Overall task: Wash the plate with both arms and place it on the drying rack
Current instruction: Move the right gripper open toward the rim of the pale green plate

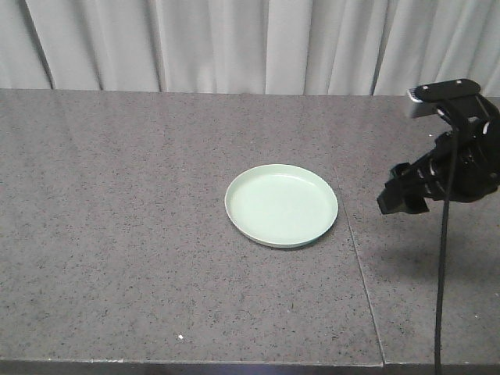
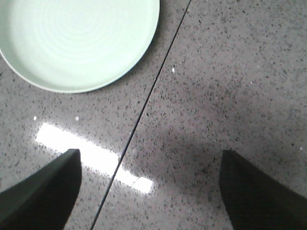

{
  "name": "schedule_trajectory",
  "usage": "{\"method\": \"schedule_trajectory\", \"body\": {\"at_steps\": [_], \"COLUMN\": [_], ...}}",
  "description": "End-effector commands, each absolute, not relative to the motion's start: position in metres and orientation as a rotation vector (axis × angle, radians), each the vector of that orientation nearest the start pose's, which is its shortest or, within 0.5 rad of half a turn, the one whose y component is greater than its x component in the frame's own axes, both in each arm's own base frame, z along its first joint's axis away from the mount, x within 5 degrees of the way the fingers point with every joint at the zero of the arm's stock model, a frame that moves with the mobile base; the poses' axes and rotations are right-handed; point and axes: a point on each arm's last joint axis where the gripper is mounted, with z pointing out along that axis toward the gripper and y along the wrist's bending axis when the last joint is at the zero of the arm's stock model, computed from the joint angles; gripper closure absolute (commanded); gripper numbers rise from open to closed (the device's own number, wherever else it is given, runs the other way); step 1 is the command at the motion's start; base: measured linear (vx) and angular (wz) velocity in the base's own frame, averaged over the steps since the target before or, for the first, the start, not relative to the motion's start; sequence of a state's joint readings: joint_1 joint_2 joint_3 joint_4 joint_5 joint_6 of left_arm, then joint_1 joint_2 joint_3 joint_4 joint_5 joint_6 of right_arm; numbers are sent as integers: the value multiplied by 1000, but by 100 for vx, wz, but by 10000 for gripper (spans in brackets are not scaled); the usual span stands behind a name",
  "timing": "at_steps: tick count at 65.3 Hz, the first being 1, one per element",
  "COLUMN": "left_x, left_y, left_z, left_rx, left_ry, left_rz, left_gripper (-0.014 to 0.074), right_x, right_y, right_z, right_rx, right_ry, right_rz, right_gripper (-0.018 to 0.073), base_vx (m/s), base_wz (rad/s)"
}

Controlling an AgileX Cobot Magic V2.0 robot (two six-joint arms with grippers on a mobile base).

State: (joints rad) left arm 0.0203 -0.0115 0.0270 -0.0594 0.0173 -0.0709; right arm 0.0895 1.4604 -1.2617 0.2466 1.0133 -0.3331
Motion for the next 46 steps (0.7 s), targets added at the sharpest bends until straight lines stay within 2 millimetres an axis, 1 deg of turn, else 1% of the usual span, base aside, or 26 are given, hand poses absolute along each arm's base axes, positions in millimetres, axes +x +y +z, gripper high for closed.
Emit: {"method": "schedule_trajectory", "body": {"at_steps": [1,7,17,22,33,38,46], "left_x": [53,53,53,53,53,53,53], "left_y": [1,1,1,1,1,1,1], "left_z": [219,219,219,219,219,219,219], "left_rx": [-109,-109,-109,-109,-109,-109,-109], "left_ry": [1401,1401,1401,1401,1401,1401,1401], "left_rz": [-101,-101,-101,-101,-101,-101,-101], "left_gripper": [603,603,603,603,603,603,603], "right_x": [310,326,351,362,386,394,404], "right_y": [50,58,76,83,89,90,92], "right_z": [339,337,328,324,313,309,297], "right_rx": [-405,-409,-445,-434,-397,-386,-375], "right_ry": [2568,2582,2594,2600,2620,2625,2642], "right_rz": [252,268,290,303,317,320,323], "right_gripper": [-17,1,29,43,72,78,80], "base_vx": [0,0,0,0,0,0,0], "base_wz": [0,0,0,0,0,0,0]}}
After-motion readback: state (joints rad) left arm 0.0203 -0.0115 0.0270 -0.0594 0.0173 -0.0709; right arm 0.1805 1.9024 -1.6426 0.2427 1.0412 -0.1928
